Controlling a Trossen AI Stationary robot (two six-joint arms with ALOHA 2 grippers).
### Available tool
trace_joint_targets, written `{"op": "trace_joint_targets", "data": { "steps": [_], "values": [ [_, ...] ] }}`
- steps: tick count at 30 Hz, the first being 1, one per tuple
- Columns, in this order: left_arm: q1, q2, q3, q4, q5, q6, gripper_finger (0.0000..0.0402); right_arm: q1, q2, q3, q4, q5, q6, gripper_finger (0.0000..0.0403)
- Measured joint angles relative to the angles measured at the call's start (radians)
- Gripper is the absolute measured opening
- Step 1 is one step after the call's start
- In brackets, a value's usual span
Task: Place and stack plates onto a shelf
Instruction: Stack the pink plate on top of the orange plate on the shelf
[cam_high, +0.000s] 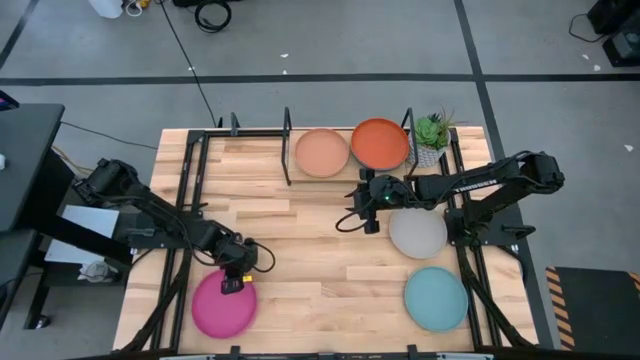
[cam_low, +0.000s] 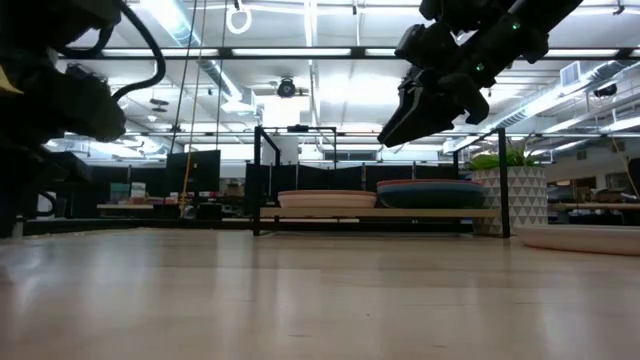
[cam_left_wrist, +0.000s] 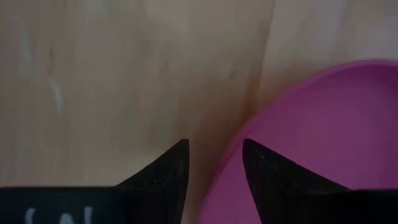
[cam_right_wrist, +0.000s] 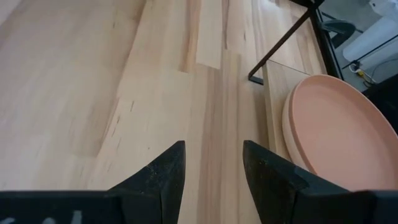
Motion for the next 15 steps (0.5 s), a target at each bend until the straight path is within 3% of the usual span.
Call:
{"op": "trace_joint_targets", "data": {
  "steps": [5, 11, 15],
  "values": [
    [0.001, 0.000, 0.000, -0.012, 0.001, 0.041, 0.0112, 0.000, 0.000, 0.000, 0.000, -0.003, 0.000, 0.0167],
    [0.029, -0.001, 0.017, -0.001, 0.045, 0.075, 0.0018, 0.000, 0.000, 0.000, 0.003, -0.003, -0.001, 0.0167],
    [0.113, 0.000, 0.089, -0.017, -0.015, 0.029, 0.0018, 0.000, 0.000, 0.000, 0.026, 0.001, -0.007, 0.0167]
  ]
}}
